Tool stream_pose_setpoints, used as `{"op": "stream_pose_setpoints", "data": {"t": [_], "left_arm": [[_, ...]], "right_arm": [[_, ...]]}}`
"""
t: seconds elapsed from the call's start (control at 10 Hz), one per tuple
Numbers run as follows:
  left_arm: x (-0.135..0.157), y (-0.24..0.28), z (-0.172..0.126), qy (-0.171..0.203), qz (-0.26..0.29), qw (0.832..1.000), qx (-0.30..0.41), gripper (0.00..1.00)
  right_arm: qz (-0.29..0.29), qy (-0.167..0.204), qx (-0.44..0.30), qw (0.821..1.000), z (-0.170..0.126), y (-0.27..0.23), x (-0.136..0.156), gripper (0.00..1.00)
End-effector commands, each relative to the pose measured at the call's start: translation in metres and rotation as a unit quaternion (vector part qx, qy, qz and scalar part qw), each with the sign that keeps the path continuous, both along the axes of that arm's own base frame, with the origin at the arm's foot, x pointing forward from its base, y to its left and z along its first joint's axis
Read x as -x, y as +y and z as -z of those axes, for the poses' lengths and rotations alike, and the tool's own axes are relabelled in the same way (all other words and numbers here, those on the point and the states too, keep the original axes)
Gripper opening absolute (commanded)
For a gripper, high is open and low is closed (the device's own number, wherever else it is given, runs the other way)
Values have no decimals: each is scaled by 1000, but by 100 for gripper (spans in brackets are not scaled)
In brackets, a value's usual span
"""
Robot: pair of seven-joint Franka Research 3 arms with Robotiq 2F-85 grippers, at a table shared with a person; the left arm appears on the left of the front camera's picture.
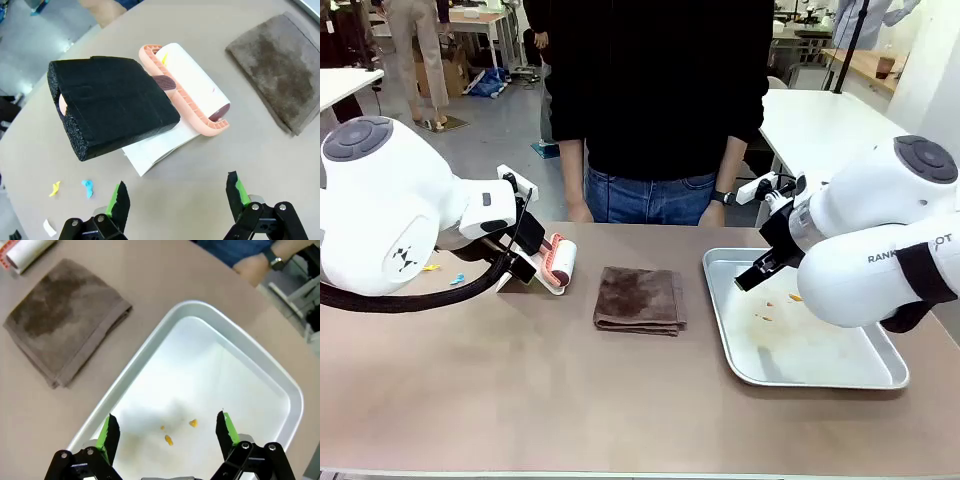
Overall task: Clean the surface of the table.
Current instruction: Hold the Lint Roller with your left hand and the towel with your right hand.
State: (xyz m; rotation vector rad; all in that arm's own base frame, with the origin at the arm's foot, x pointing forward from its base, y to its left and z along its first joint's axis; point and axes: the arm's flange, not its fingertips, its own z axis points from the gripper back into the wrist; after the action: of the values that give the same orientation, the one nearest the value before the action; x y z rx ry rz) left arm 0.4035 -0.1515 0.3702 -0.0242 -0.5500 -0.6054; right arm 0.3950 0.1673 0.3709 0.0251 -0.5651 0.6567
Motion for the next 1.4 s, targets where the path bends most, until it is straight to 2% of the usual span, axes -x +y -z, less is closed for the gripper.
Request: {"op": "stream_pose_setpoints", "data": {"t": [0.0, 1.3], "left_arm": [[0, 0, 0, 0, 0, 1000, 0, 100], [0, 0, 0, 0, 0, 1000, 0, 100]], "right_arm": [[0, 0, 0, 1000, 0, 0, 0, 100], [0, 0, 0, 1000, 0, 0, 0, 100]]}}
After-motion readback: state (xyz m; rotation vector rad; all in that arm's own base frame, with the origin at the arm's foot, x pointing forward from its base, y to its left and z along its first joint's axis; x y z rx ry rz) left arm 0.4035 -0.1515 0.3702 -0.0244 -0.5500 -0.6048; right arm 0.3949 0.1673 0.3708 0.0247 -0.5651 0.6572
